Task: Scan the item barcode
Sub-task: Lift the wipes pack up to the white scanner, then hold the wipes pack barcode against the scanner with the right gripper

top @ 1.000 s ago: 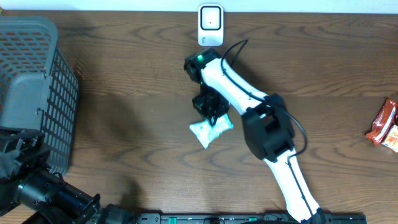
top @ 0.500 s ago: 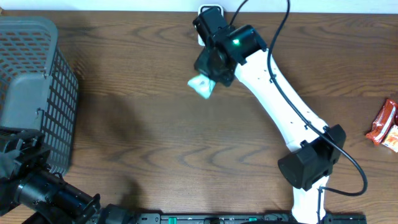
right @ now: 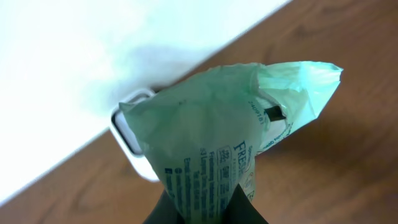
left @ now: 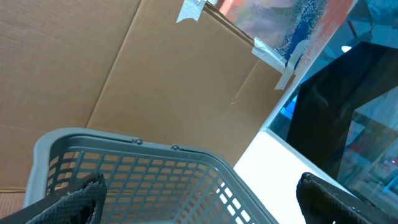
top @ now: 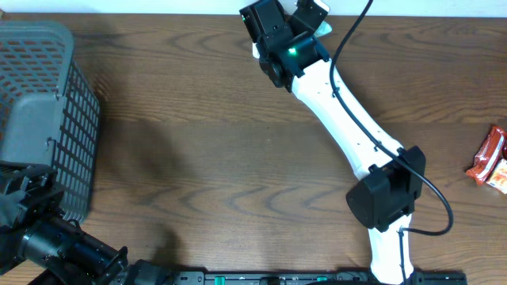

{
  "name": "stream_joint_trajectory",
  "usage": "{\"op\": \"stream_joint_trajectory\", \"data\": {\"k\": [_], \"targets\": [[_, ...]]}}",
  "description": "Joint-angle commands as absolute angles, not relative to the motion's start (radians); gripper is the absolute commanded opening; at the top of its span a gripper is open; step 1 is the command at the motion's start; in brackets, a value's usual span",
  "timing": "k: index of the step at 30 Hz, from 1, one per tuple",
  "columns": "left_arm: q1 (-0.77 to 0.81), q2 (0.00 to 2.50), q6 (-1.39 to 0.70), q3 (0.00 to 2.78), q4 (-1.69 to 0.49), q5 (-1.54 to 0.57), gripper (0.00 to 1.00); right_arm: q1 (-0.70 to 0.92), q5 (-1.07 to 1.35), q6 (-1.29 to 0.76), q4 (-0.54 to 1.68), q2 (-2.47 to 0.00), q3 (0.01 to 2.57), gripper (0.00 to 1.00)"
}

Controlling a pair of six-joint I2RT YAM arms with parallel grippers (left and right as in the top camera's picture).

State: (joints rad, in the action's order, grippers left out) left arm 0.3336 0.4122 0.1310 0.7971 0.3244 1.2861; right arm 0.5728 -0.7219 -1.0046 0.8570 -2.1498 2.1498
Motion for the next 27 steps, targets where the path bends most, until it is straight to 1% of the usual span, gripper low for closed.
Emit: {"op": "stream_joint_trajectory", "data": {"k": [1, 7, 9, 10, 13, 15, 17, 18, 20, 22, 27], "targets": [[0.329, 0.405, 0.137, 0.804, 0.329, 1.296, 0.98, 0.562, -0.865, -0.939, 0.788, -2.163, 2.154, 0.01], [0.329, 0.405, 0.137, 0.804, 0.329, 1.296, 0.98, 0.564, -0.850, -0.699, 0.485, -2.231, 2.146, 0.01], [0.329, 0.405, 0.137, 0.804, 0.329, 1.296, 0.98, 0.556, -0.802, -0.552, 0.322, -2.282, 2.146, 0.01], [0.329, 0.405, 0.138, 0.804, 0.329, 1.296, 0.98, 0.553, -0.786, -0.508, 0.277, -2.297, 2.146, 0.01], [0.329, 0.405, 0.137, 0.804, 0.329, 1.296, 0.98, 0.542, -0.711, -0.305, 0.026, -2.379, 2.146, 0.01], [0.329, 0.405, 0.137, 0.804, 0.329, 1.296, 0.98, 0.535, -0.704, -0.136, -0.208, -2.447, 2.146, 0.01], [0.329, 0.405, 0.137, 0.804, 0.329, 1.296, 0.98, 0.530, -0.704, 0.019, -0.386, -2.508, 2.146, 0.01], [0.329, 0.405, 0.137, 0.804, 0.329, 1.296, 0.98, 0.529, -0.704, 0.061, -0.452, -2.538, 2.146, 0.01], [0.329, 0.405, 0.137, 0.804, 0.329, 1.296, 0.98, 0.529, -0.691, 0.068, -0.530, -2.593, 2.146, 0.01], [0.329, 0.405, 0.137, 0.804, 0.329, 1.296, 0.98, 0.528, -0.628, 0.062, -0.529, -2.630, 2.146, 0.01], [0.329, 0.405, 0.137, 0.804, 0.329, 1.296, 0.98, 0.512, -0.409, -0.036, -0.506, -2.669, 2.146, 0.01]]}}
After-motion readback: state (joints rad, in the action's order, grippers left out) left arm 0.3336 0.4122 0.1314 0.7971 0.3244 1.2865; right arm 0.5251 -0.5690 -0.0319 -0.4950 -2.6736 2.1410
